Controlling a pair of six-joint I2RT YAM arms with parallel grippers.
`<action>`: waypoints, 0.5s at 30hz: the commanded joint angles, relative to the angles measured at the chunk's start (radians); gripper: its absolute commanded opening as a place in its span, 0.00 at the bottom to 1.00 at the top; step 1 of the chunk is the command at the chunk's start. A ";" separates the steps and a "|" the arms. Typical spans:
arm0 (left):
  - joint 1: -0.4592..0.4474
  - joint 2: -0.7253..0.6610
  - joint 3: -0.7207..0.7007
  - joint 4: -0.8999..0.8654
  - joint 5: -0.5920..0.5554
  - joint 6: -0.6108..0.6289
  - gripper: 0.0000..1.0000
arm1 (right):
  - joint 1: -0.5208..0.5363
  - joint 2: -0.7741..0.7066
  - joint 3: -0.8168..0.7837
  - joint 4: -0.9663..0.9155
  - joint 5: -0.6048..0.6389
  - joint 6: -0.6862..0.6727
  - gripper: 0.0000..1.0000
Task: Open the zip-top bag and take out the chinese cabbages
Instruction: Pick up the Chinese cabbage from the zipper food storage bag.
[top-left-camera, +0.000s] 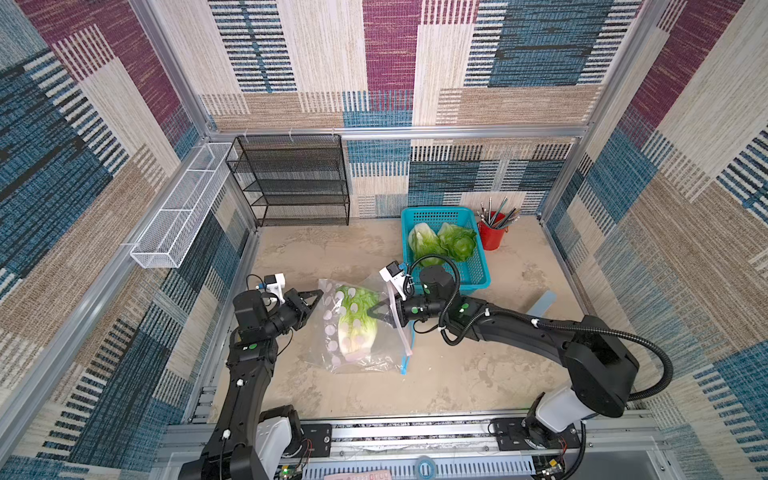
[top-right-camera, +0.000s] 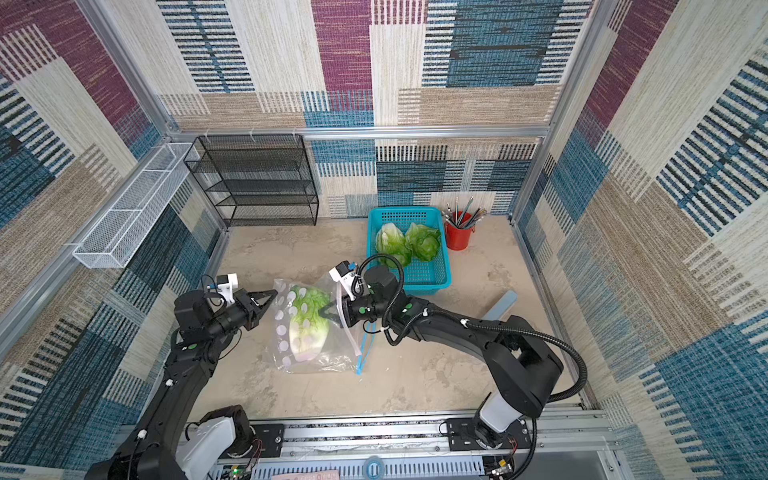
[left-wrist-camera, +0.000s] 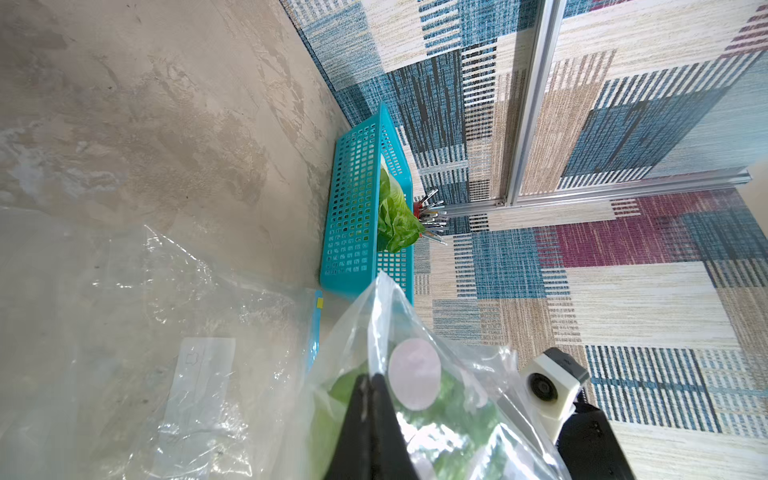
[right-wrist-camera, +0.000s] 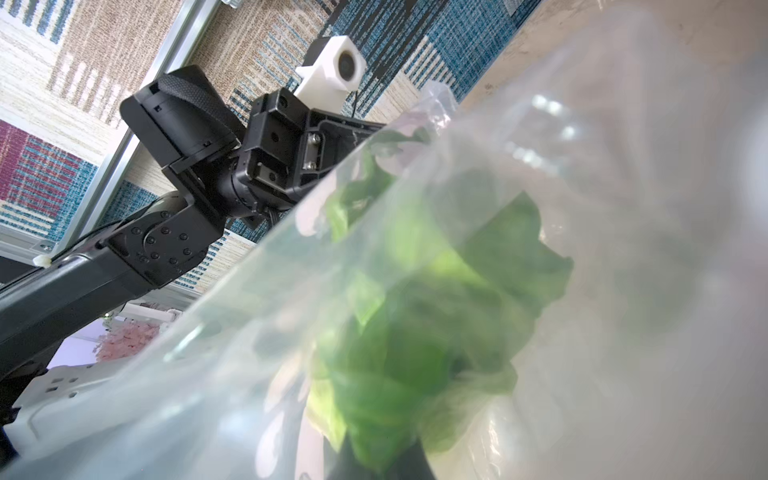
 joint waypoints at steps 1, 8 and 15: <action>0.001 -0.016 0.017 -0.049 -0.042 0.055 0.00 | 0.000 -0.026 -0.014 0.015 0.043 0.015 0.00; 0.001 -0.050 0.027 -0.113 -0.083 0.080 0.00 | -0.008 -0.063 -0.040 0.010 0.090 0.024 0.00; 0.000 -0.087 0.028 -0.175 -0.132 0.110 0.00 | -0.015 -0.087 -0.051 0.003 0.130 0.032 0.00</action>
